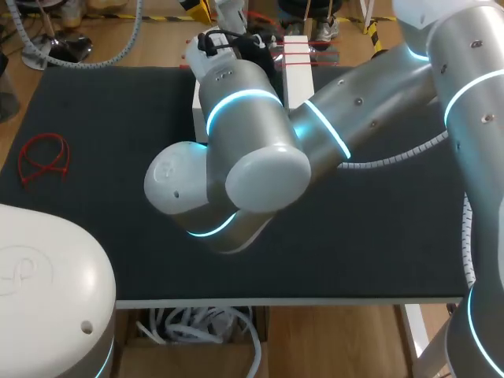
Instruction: Grab the tape and strap the tape.
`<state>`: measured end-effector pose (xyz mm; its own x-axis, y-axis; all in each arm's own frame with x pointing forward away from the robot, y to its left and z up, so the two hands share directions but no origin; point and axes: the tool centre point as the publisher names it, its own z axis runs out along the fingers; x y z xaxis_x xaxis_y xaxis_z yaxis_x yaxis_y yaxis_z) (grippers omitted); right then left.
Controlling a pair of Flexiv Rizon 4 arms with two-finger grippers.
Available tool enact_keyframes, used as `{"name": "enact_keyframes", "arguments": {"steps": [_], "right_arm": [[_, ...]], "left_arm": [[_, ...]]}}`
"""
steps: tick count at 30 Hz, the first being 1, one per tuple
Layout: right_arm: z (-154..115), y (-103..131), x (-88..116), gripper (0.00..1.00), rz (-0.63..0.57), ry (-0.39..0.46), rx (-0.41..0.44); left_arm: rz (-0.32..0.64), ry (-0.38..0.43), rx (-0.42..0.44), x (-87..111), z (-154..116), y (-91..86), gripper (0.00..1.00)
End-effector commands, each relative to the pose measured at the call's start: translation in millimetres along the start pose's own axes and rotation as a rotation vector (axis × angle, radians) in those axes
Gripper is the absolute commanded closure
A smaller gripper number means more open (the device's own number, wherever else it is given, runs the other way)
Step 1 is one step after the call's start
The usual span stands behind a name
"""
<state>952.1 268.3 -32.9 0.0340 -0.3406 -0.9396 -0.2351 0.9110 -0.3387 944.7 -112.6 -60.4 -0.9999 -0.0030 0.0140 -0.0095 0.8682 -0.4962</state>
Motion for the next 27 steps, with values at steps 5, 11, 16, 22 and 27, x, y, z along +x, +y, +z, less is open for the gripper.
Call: {"name": "enact_keyframes", "arguments": {"steps": [5,11,16,22,27], "right_arm": [[-7,-5,-3,0.0,-0.001,-0.001,-0.019],[-23,-8,-9,0.0,0.018,-0.007,-0.056],[-36,-20,-16,0.0,0.037,-0.003,-0.073],[-54,-31,-26,0.38,0.079,-0.005,-0.114],[-63,-42,-30,0.13,0.151,0.014,-0.139]], "left_arm": [[0.0,0.001,-0.003,-0.2,0,-0.1,1.0],[0.0,0.001,-0.003,-0.2,0,-0.1,1.0],[0.0,0.001,-0.003,-0.2,0,-0.1,1.0],[0.0,0.001,-0.003,-0.2,0,-0.1,1.0],[0.0,0.001,-0.003,-0.2,0,-0.1,1.0]]}}
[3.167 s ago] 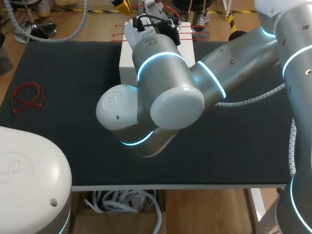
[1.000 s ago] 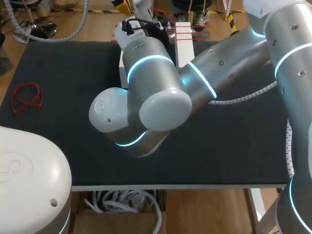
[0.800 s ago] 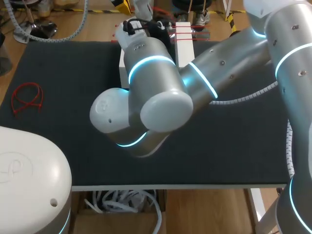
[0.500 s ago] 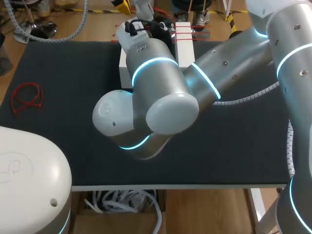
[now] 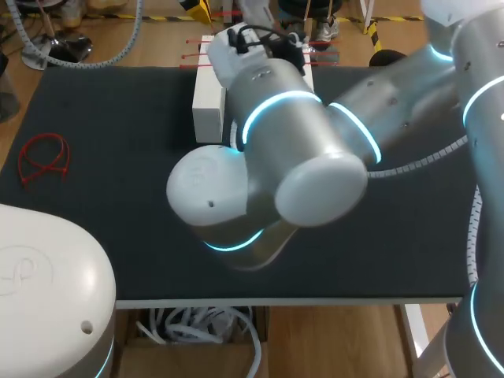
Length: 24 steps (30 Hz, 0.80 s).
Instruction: Grab the tape and strap the tape.
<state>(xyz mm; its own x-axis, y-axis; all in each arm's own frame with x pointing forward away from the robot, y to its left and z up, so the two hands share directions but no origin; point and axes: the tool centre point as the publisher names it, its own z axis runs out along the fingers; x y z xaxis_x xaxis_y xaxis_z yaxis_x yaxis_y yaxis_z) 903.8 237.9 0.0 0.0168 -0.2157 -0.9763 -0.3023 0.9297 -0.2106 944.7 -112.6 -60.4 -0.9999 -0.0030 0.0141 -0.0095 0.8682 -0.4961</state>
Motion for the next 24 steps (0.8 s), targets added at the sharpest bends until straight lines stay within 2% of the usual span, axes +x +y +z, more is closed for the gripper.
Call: {"name": "enact_keyframes", "arguments": {"steps": [1,2,8,24], "right_arm": [[-10,-14,-11,0.04,0.025,0.037,-0.071],[-12,-16,-12,0.0,0.026,0.036,-0.076],[-28,-30,-18,0.0,0.035,0.031,-0.169],[-28,-30,-18,0.0,0.035,0.031,-0.169]], "left_arm": [[0.0,0.001,-0.003,-0.2,0,-0.1,1.0],[0.0,0.001,-0.003,-0.2,0,-0.1,1.0],[0.0,0.001,-0.003,-0.2,0,-0.1,1.0],[0.0,0.001,-0.003,-0.2,0,-0.1,1.0]]}}
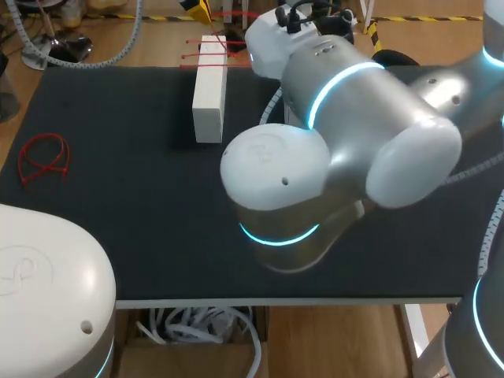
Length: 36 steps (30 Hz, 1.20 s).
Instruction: Grab the tape and strap the tape.
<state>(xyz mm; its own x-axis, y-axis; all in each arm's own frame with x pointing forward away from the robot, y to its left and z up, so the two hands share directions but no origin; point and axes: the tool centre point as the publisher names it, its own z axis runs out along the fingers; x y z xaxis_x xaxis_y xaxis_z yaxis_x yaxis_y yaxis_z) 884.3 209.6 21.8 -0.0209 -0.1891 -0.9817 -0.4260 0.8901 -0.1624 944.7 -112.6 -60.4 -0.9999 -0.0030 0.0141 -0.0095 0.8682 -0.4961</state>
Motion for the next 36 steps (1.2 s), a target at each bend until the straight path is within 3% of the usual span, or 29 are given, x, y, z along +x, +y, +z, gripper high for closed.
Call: {"name": "enact_keyframes", "arguments": {"steps": [1,6,15,22,36], "right_arm": [[-1,-5,-3,0.0,-0.004,0.006,-0.036],[-1,-5,-3,0.0,-0.004,0.006,-0.036],[-1,-5,-3,0.0,-0.004,0.006,-0.036],[-1,-5,-3,0.0,-0.004,0.006,-0.036],[-1,-5,-3,0.0,-0.004,0.006,-0.036]], "left_arm": [[0.0,0.001,-0.003,-0.2,0,-0.1,1.0],[-0.005,0.006,-0.02,9.4,0,10.7,1.0],[-0.099,0.028,-0.032,25.7,1,68.5,1.0],[-0.17,0.031,-0.073,37.7,-4,126.9,1.0],[-0.377,-0.019,-0.154,56.4,-33,263.5,1.0]]}}
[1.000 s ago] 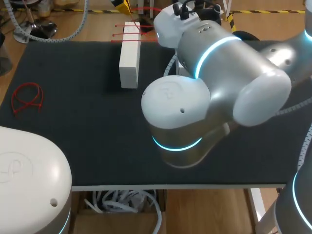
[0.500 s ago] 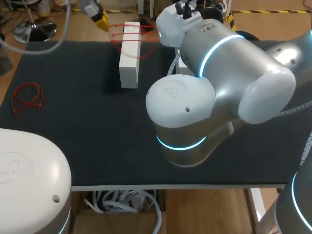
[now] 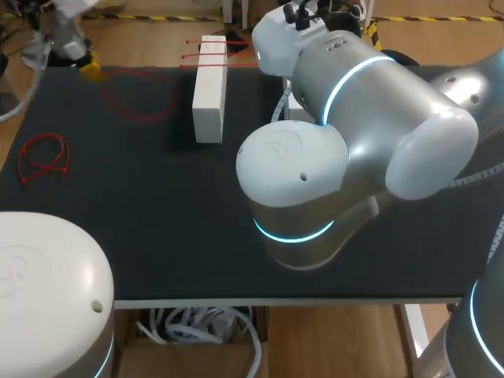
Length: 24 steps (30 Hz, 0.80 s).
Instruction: Grab the tape and strap the tape.
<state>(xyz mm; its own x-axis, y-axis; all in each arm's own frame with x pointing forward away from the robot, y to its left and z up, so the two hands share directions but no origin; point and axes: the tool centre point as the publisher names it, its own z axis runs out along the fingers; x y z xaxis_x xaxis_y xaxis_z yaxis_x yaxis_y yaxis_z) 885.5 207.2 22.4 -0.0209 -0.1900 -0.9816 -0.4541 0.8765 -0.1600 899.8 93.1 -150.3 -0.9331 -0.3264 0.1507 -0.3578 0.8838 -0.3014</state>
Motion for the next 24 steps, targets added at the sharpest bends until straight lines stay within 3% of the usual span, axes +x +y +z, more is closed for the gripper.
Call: {"name": "enact_keyframes", "arguments": {"steps": [1,7,13,24], "right_arm": [[-1,-2,-2,0.0,-0.003,0.006,-0.005],[-1,-2,-2,0.0,-0.003,0.006,-0.005],[-1,-2,-2,0.0,-0.003,0.006,-0.005],[-1,-2,-2,0.0,-0.003,0.006,-0.005]], "left_arm": [[-0.026,-0.004,0.02,-4.7,-1,52.1,1.0],[-0.089,0.002,0.018,-16.4,8,96.1,1.0],[-0.164,0.035,0.043,-24.2,23,126.6,1.0],[-0.208,0.082,0.036,-41.2,35,144.7,1.0]]}}
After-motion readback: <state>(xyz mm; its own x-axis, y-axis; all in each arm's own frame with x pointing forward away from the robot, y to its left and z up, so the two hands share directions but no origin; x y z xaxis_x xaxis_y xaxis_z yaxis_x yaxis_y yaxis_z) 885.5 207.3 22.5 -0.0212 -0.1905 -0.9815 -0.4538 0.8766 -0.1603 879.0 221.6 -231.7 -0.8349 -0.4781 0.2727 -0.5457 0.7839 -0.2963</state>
